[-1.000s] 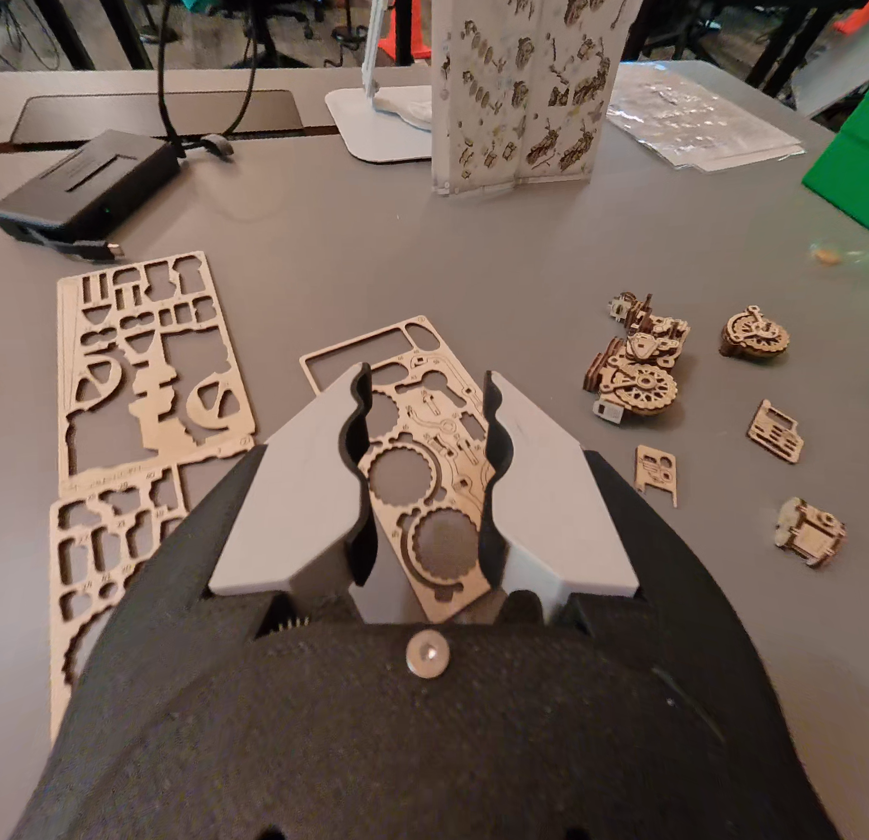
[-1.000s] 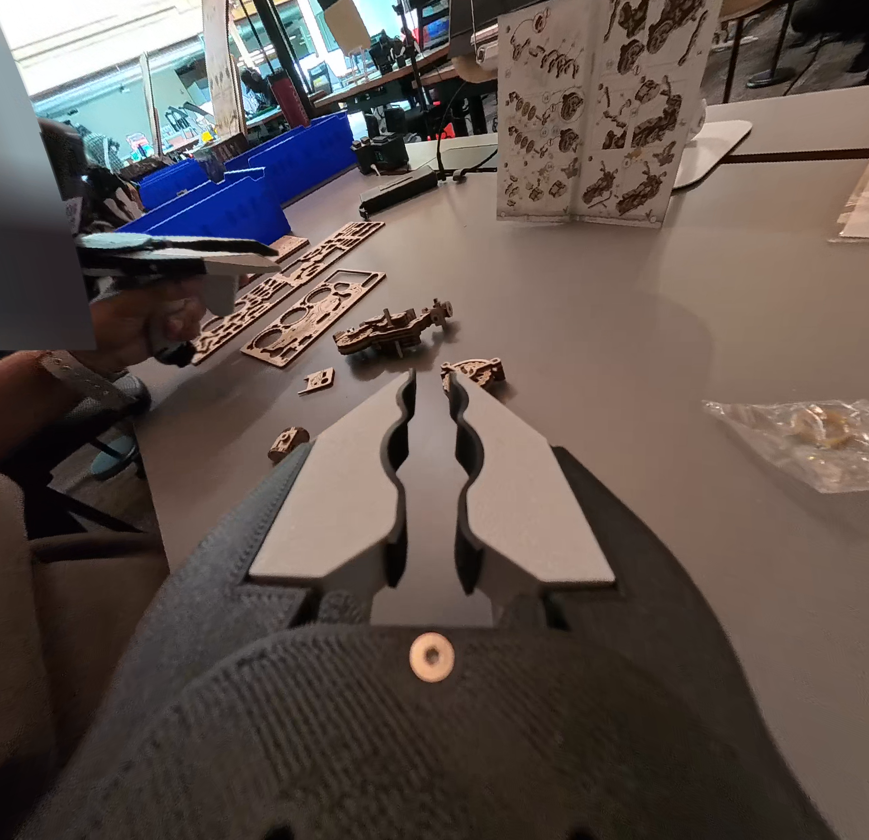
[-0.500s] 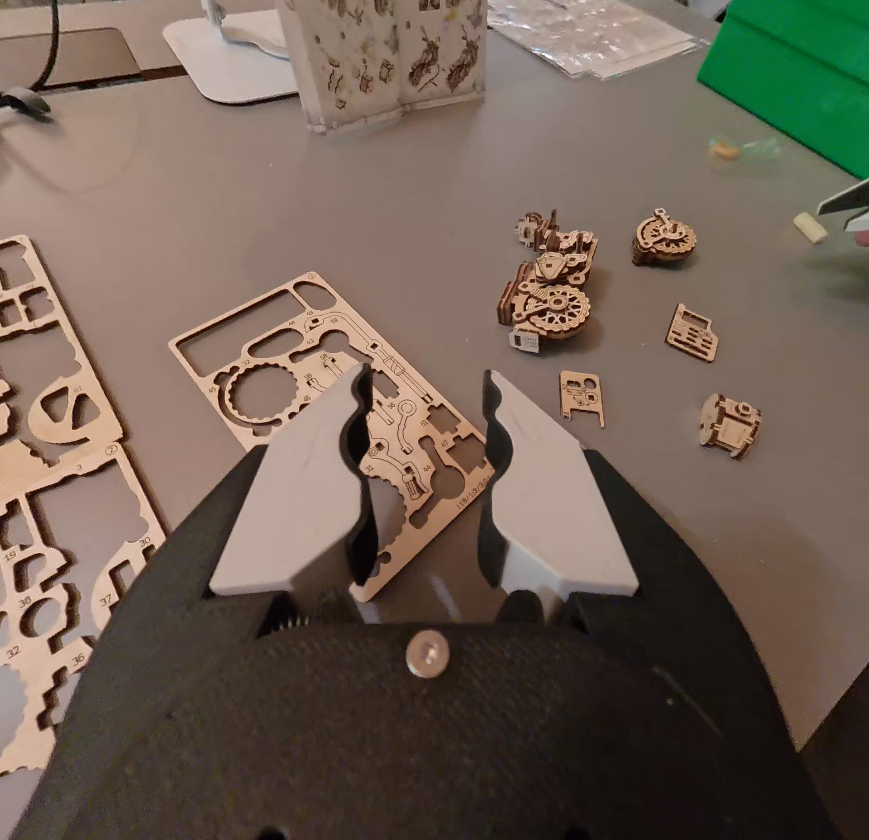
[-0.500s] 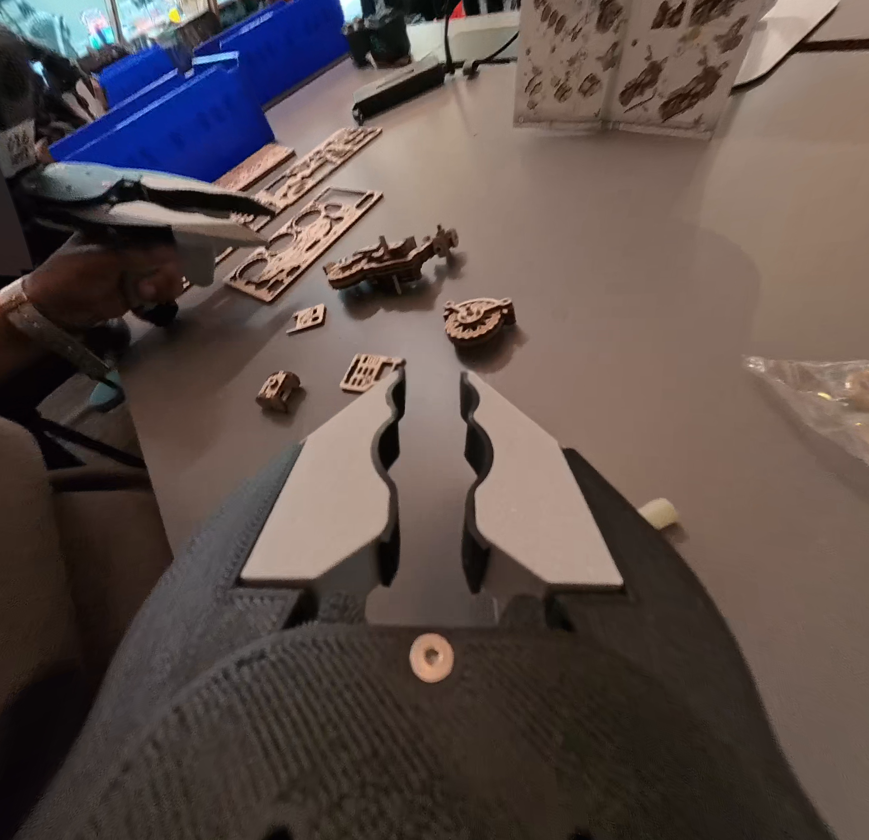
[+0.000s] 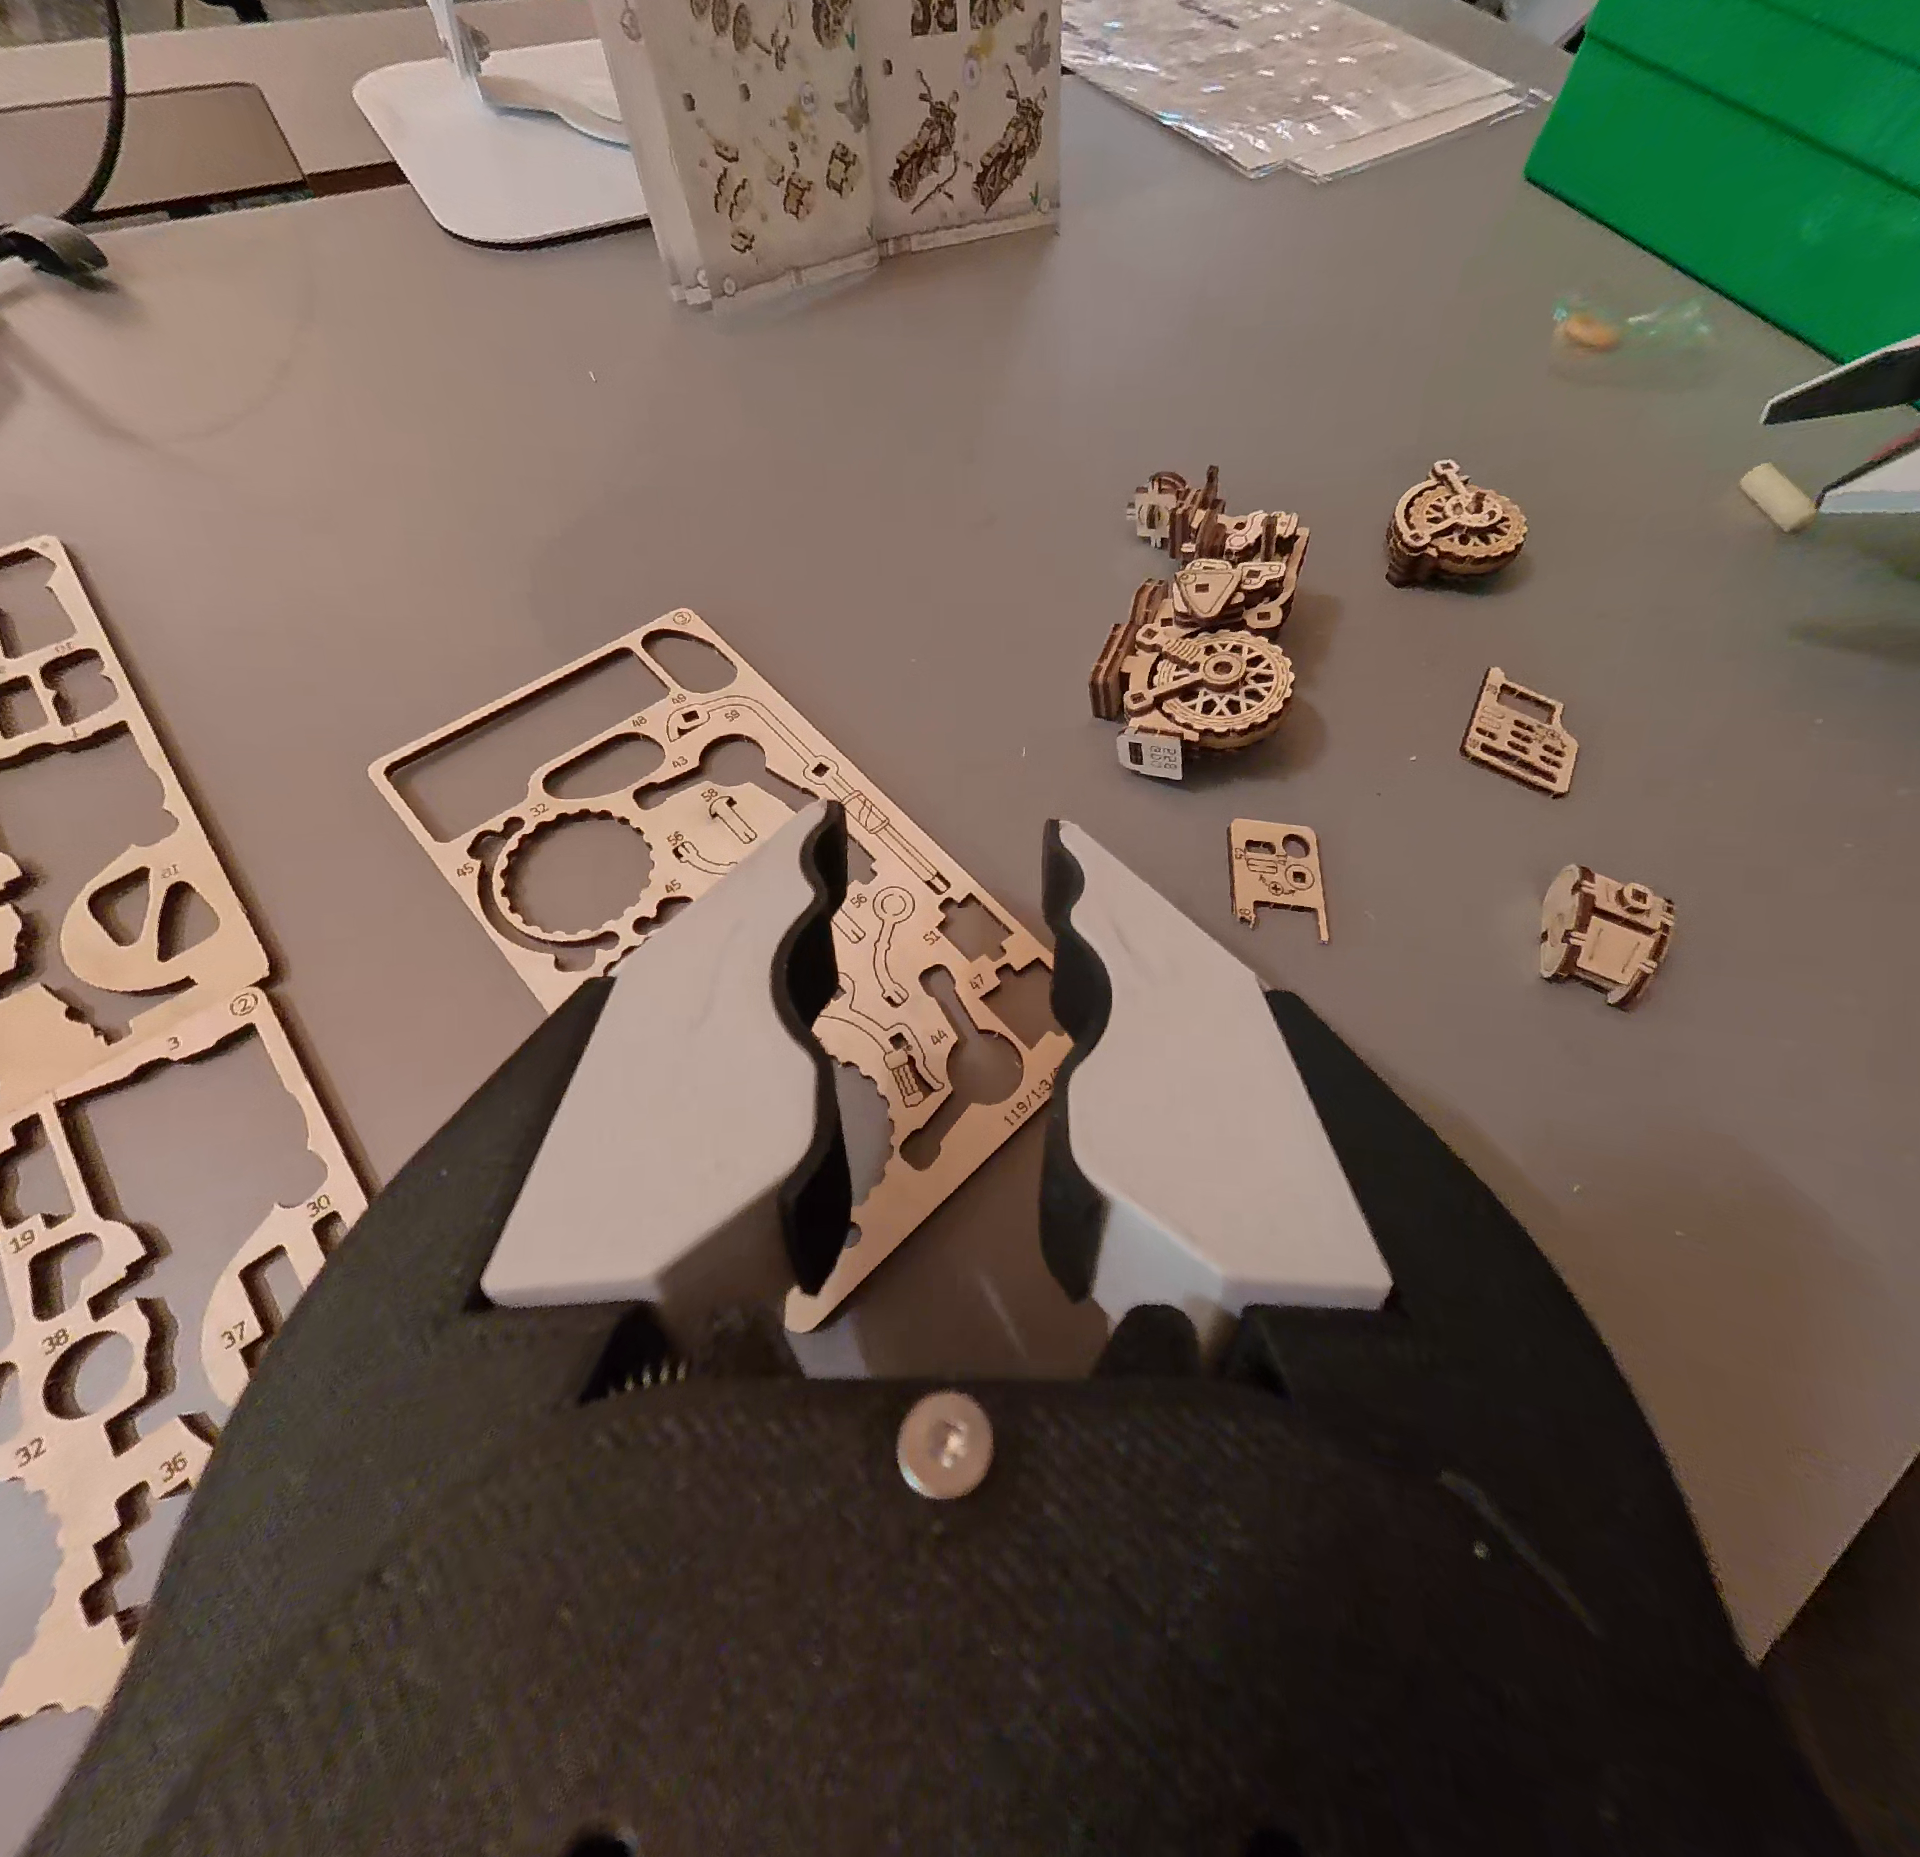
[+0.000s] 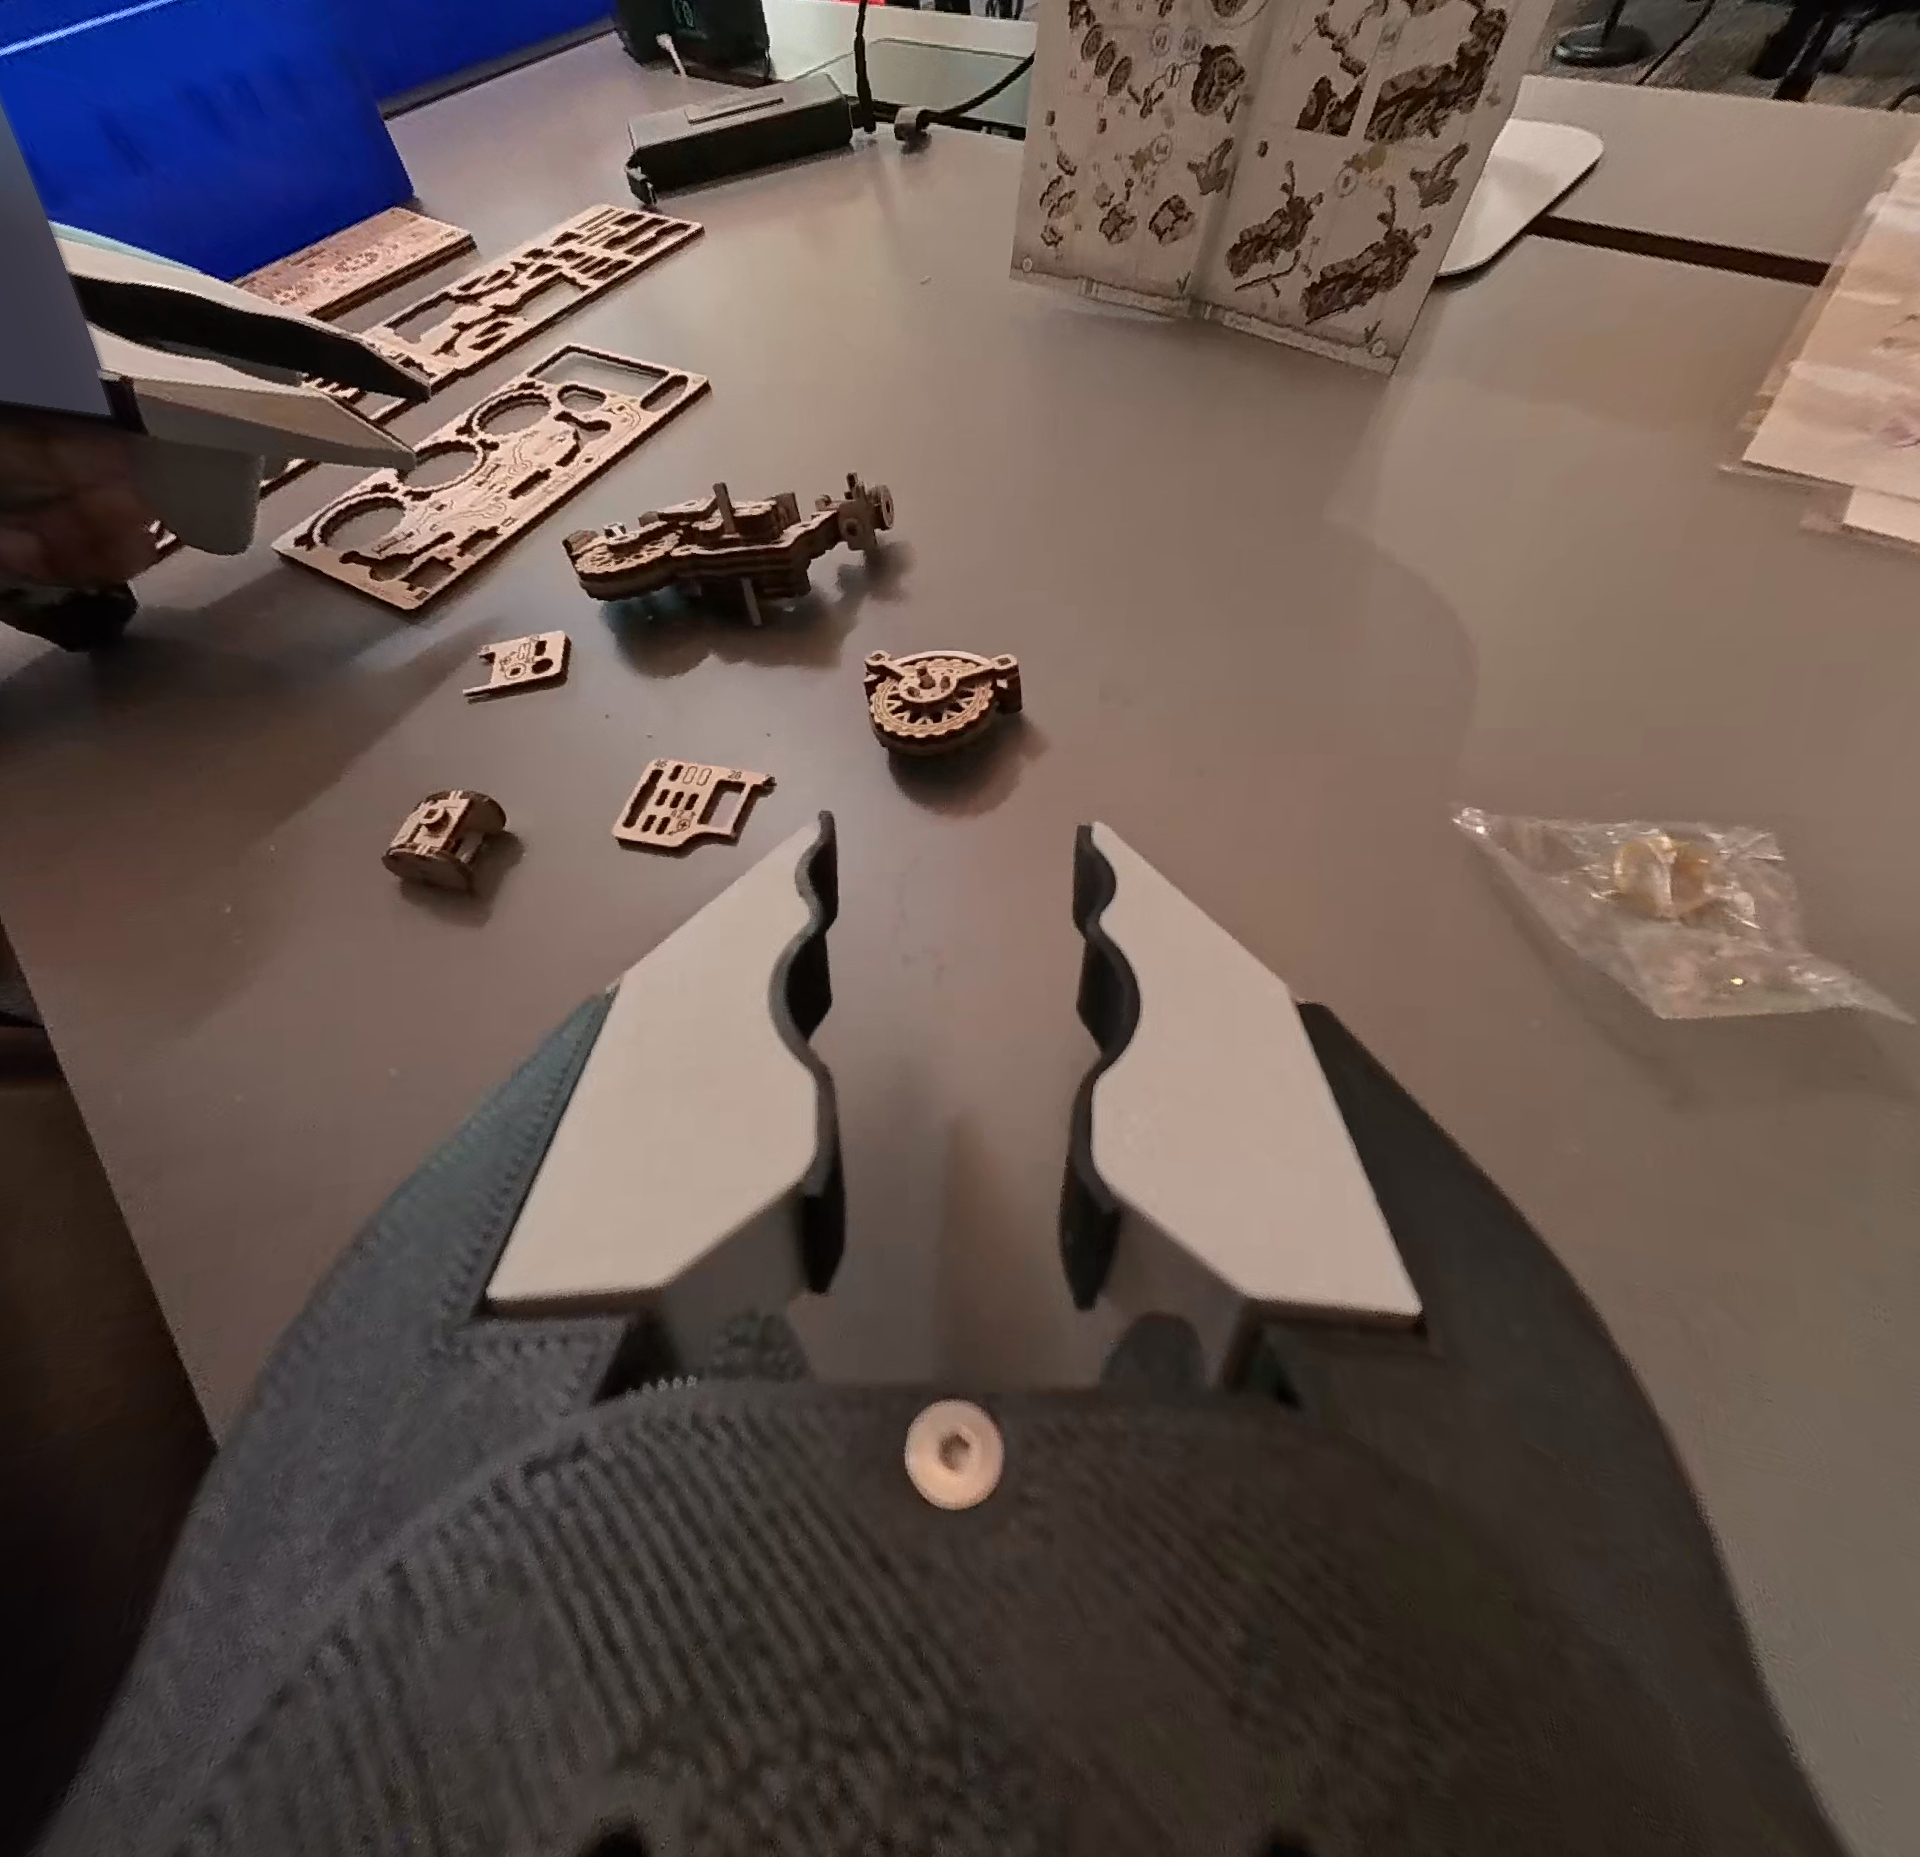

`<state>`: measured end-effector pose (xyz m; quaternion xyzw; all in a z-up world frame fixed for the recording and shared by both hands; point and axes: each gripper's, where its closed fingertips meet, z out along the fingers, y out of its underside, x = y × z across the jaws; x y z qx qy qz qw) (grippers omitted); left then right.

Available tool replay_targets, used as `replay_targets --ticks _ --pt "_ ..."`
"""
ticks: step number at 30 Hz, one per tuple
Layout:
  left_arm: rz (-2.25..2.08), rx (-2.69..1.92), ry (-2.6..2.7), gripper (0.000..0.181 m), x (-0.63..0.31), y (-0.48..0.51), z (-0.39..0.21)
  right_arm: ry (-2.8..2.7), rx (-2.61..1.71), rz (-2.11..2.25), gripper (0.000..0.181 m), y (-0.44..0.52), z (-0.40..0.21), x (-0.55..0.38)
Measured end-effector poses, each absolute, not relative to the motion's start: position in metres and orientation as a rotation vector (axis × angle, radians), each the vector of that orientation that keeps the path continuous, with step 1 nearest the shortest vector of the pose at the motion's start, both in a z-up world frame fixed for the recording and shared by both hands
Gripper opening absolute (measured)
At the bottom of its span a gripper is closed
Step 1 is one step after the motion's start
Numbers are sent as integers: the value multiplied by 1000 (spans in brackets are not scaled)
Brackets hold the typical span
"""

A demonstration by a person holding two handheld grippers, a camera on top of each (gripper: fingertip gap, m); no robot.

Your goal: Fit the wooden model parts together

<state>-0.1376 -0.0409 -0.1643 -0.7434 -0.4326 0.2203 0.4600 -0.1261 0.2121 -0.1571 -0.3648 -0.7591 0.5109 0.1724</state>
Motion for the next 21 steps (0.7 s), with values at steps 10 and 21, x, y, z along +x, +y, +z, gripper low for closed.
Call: replay_targets --ticks 10,21 --pt "552 -1834 -1071 38 -138 -42 -165 -2118 -1052 1258 9 219 -167 -134" --pt "575 -1855 -1057 39 -138 -40 -166 -2023 -1124 1179 0 235 -166 -144"
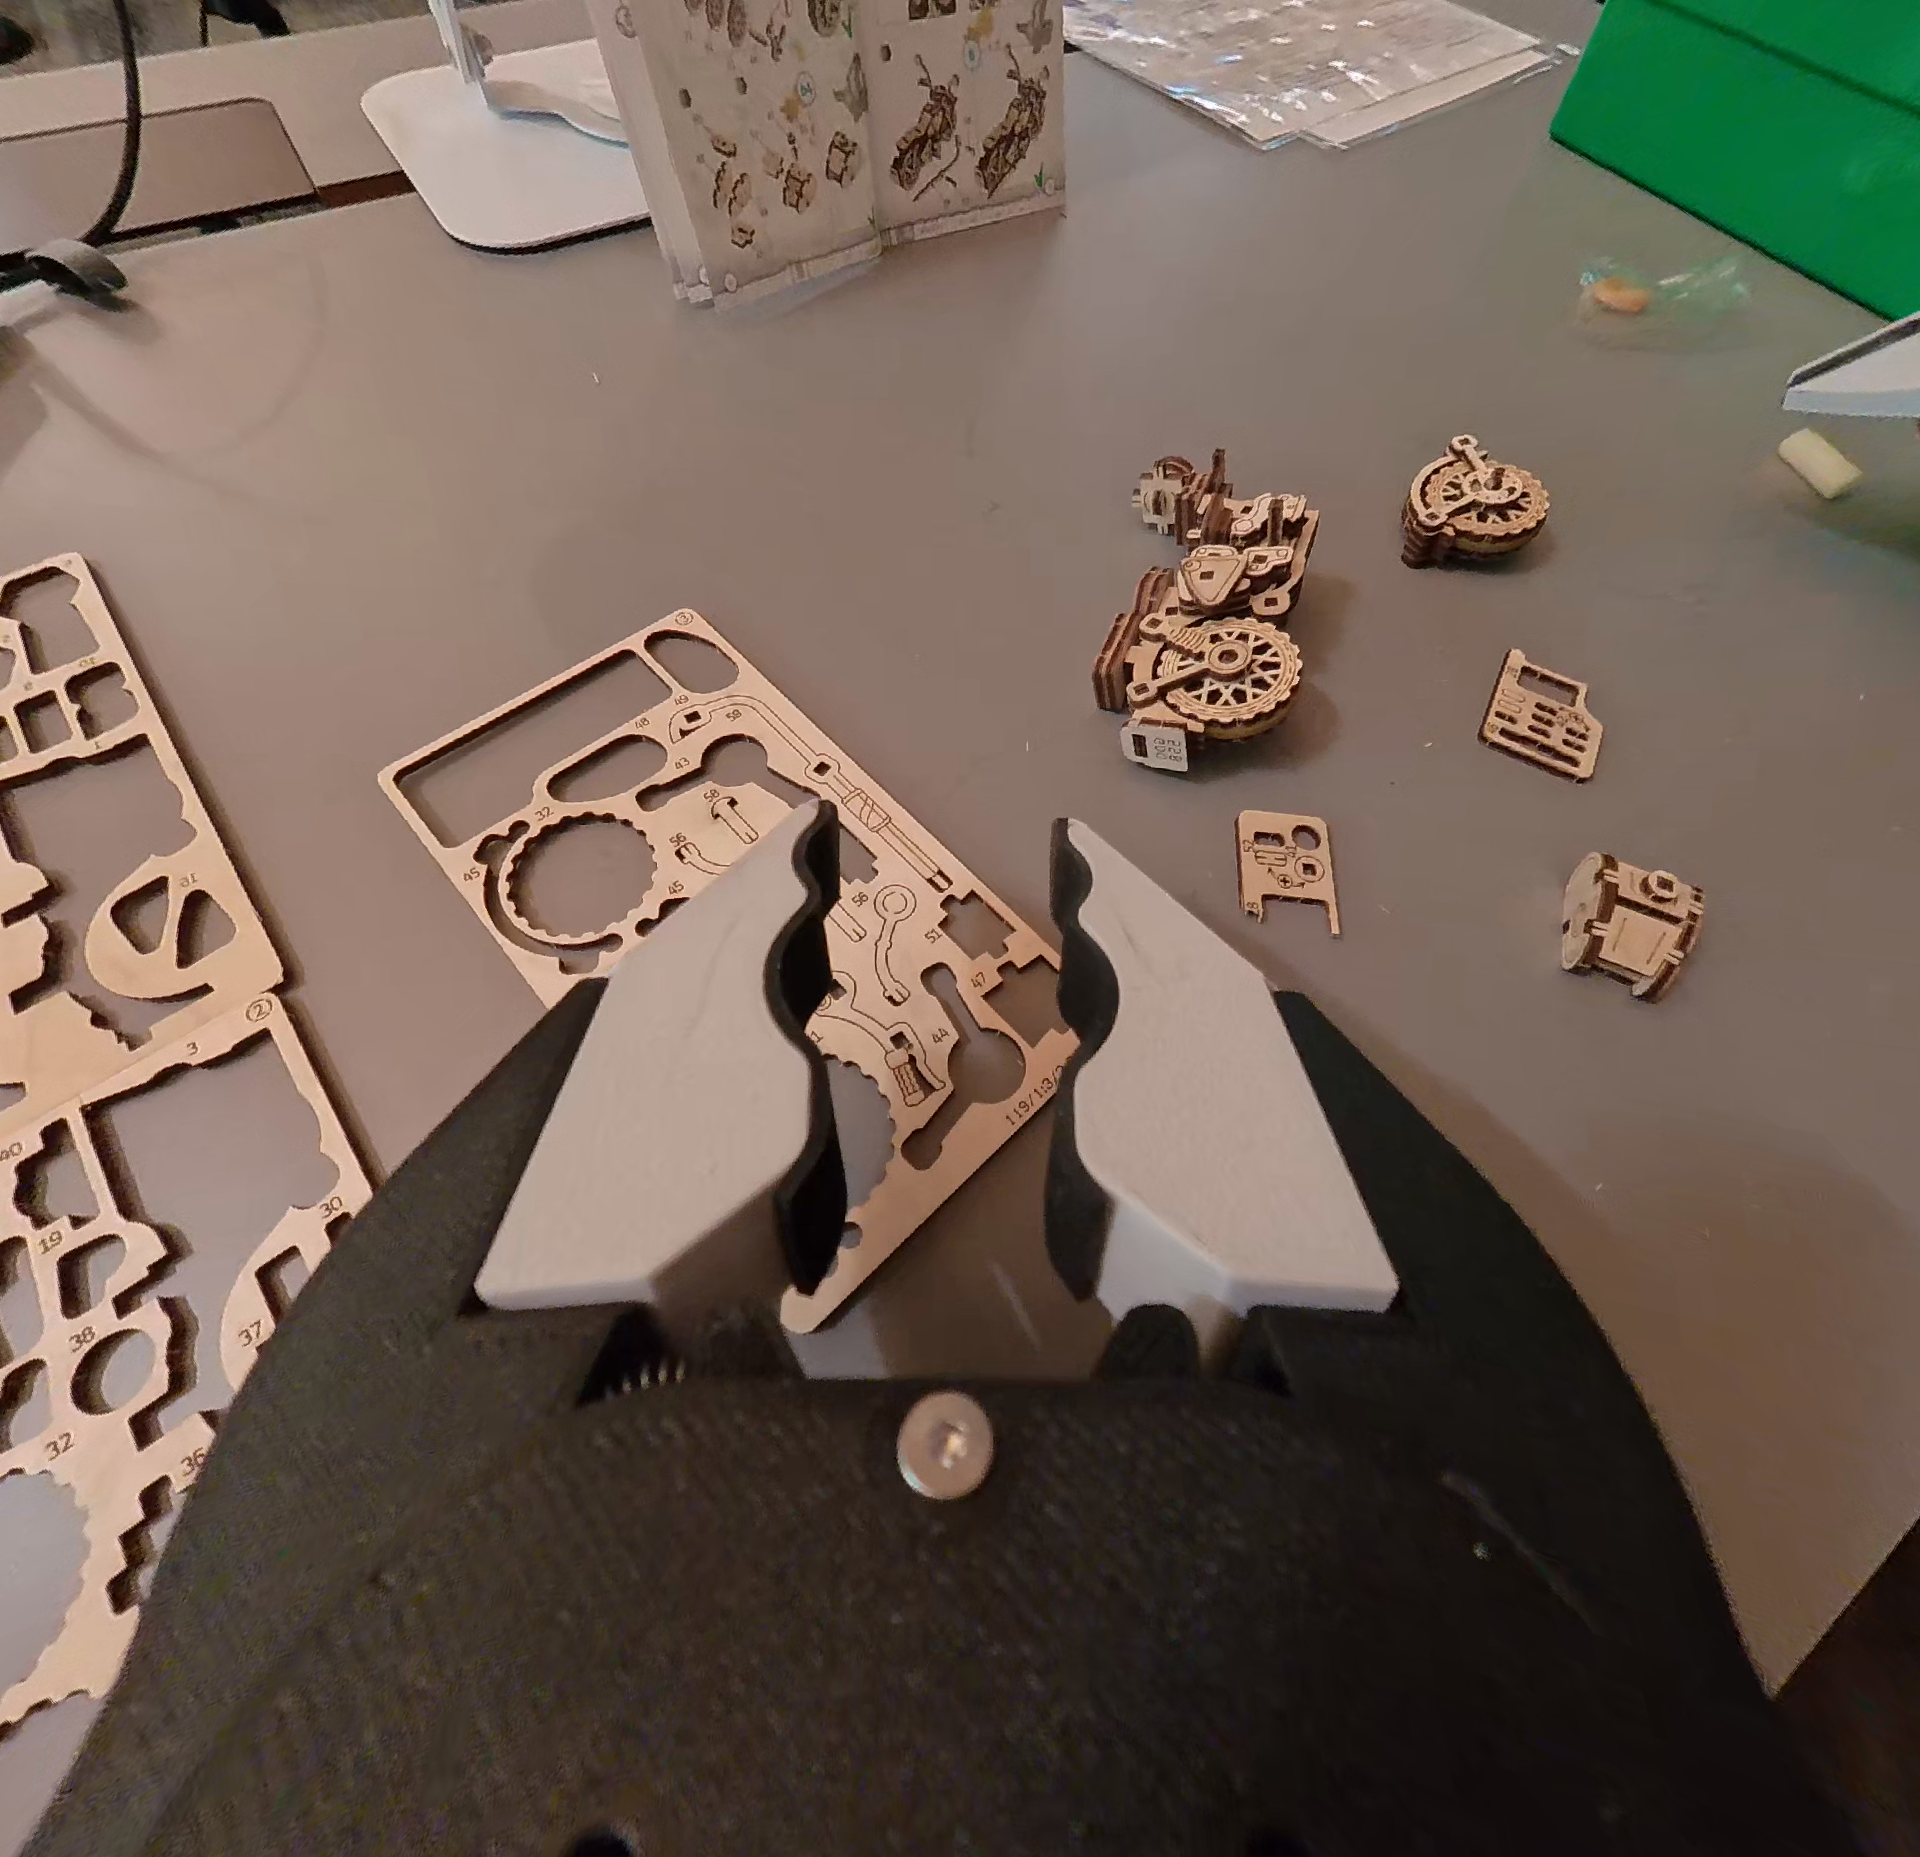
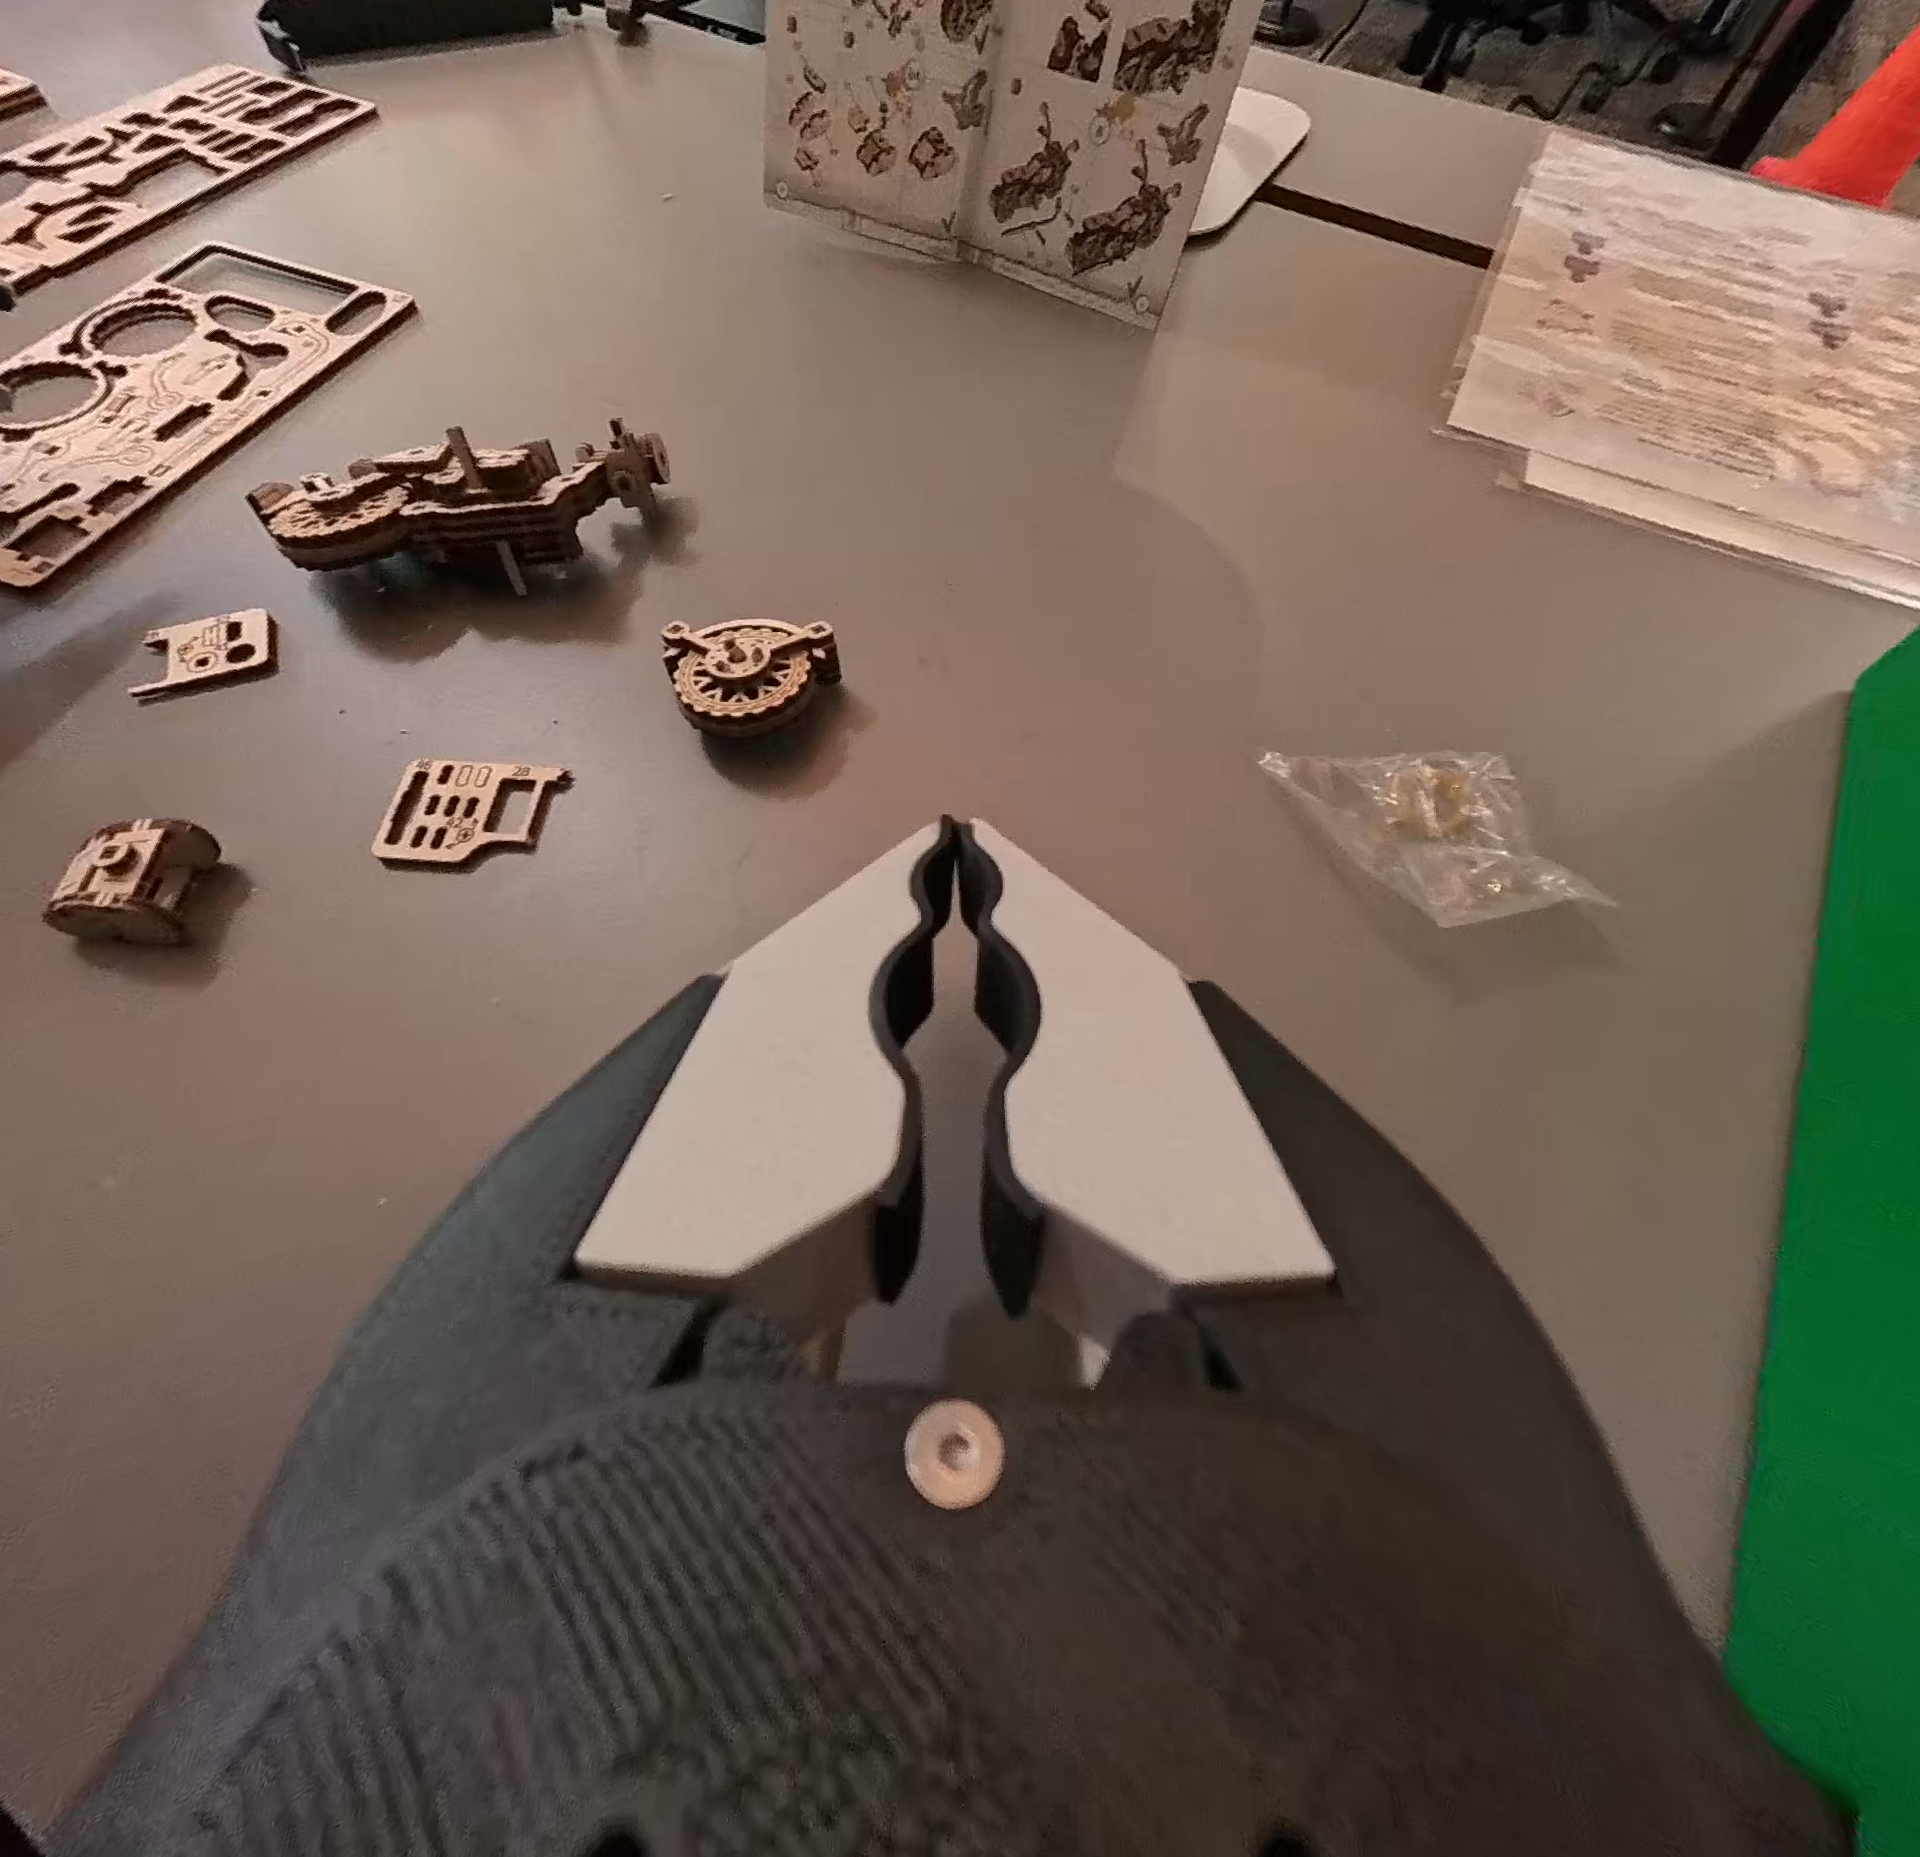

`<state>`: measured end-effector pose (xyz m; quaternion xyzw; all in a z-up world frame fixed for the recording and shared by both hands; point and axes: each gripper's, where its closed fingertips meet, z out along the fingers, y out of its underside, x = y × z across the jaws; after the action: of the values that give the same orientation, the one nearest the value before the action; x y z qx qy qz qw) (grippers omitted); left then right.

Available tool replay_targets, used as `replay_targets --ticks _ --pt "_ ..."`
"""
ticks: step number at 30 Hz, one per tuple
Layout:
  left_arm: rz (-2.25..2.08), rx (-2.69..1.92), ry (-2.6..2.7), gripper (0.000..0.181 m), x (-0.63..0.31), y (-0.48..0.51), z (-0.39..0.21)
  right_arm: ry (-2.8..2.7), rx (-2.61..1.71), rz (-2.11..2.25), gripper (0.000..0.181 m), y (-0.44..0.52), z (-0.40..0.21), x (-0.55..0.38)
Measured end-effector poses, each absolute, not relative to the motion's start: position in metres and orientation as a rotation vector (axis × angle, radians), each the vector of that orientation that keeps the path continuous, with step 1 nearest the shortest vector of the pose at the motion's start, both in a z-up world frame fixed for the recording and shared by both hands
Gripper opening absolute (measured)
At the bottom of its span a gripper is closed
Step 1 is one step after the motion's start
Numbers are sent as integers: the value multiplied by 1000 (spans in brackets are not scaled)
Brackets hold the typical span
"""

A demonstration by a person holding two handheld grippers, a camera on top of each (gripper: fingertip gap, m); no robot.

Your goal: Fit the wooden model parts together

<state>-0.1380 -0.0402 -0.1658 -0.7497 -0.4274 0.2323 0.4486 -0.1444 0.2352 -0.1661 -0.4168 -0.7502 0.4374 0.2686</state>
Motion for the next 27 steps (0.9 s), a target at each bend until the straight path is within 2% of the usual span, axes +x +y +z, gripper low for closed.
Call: replay_targets --ticks 27 --pt "587 -1907 -998 38 -134 -33 -168 -2016 -1149 1179 0 237 -167 -146"
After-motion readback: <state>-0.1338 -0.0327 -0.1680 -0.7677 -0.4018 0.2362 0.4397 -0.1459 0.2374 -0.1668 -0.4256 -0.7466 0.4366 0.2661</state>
